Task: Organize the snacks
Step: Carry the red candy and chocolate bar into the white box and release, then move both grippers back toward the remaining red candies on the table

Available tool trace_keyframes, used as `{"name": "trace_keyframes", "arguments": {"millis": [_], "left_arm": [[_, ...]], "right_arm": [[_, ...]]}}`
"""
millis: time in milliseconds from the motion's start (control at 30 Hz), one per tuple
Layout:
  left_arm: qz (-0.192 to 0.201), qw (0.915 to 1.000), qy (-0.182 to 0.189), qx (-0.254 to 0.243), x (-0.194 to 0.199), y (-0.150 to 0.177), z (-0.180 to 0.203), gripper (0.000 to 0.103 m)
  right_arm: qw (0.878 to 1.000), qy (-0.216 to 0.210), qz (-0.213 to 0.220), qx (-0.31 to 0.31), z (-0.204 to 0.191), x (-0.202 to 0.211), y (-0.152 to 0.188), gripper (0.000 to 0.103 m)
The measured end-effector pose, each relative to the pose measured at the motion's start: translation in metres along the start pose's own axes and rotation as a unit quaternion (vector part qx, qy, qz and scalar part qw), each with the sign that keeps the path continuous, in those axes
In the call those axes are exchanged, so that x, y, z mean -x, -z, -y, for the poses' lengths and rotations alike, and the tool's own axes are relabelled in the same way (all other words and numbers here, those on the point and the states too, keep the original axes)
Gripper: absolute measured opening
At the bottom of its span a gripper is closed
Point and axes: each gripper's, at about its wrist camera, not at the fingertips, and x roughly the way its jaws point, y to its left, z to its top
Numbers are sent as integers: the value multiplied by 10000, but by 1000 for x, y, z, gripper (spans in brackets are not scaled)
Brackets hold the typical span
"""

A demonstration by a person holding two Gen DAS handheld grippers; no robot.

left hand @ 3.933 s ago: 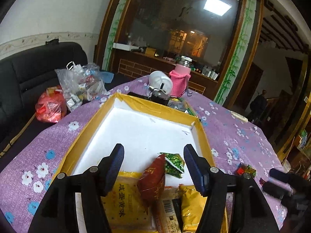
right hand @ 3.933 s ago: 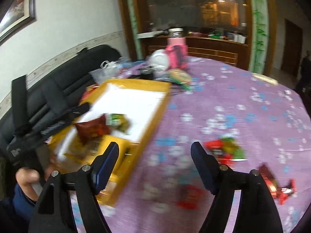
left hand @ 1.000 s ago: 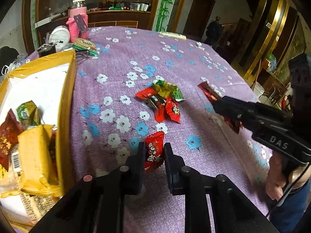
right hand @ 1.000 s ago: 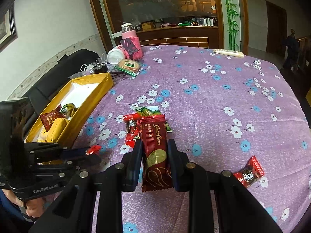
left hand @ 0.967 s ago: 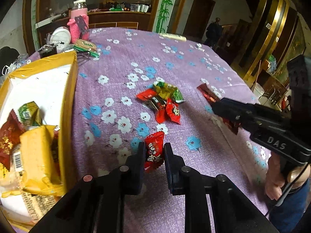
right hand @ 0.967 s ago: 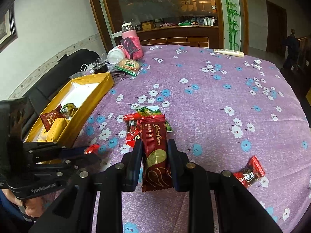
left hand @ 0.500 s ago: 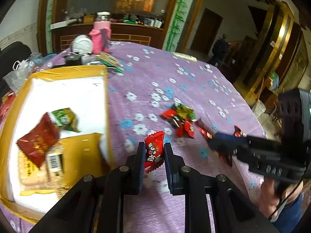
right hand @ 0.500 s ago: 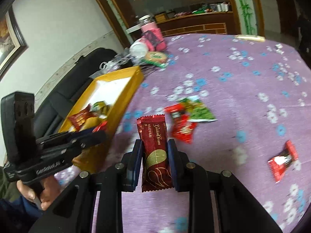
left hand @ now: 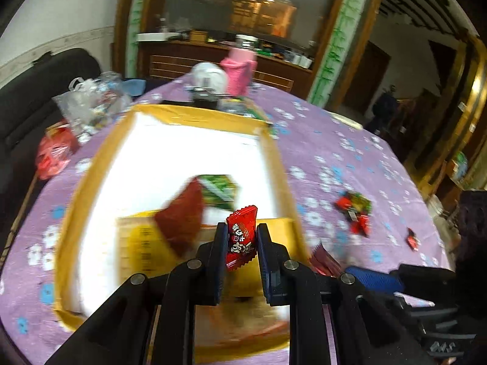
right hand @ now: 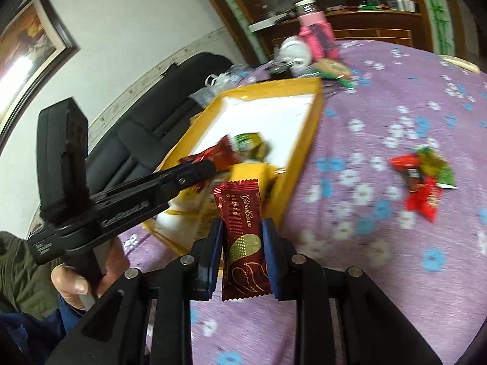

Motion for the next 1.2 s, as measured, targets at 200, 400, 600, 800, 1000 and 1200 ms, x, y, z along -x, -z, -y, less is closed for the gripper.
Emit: {"name": "trace_keyframes", "arguments": {"millis": [200,400,600,800,1000,1200], "left_arm": [[-26,9993,-309,224,-10,4,-29,19],[-36,9992,-386,126,-16,9,-30,19],[9,9991,-419,98,-14,9,-30,30],[362,9979,-537,76,2,6,-25,64],[651,9949,-761,-135,11,6,-9,84],[543,9938,-923,-305,7,6,3,88]], "right_arm": [[9998,64,-87,149,-20,-23,-6,26],[9996,224,-92,146,-24,-39,-4,27],[9993,254,36,261,-26,-30,-3,53],[9948,742,545,436,-23,3,-6,76],[9869,1485,603,171,14,24,-10,82],[9791,1956,561,-56,53,36,-7,82]]}}
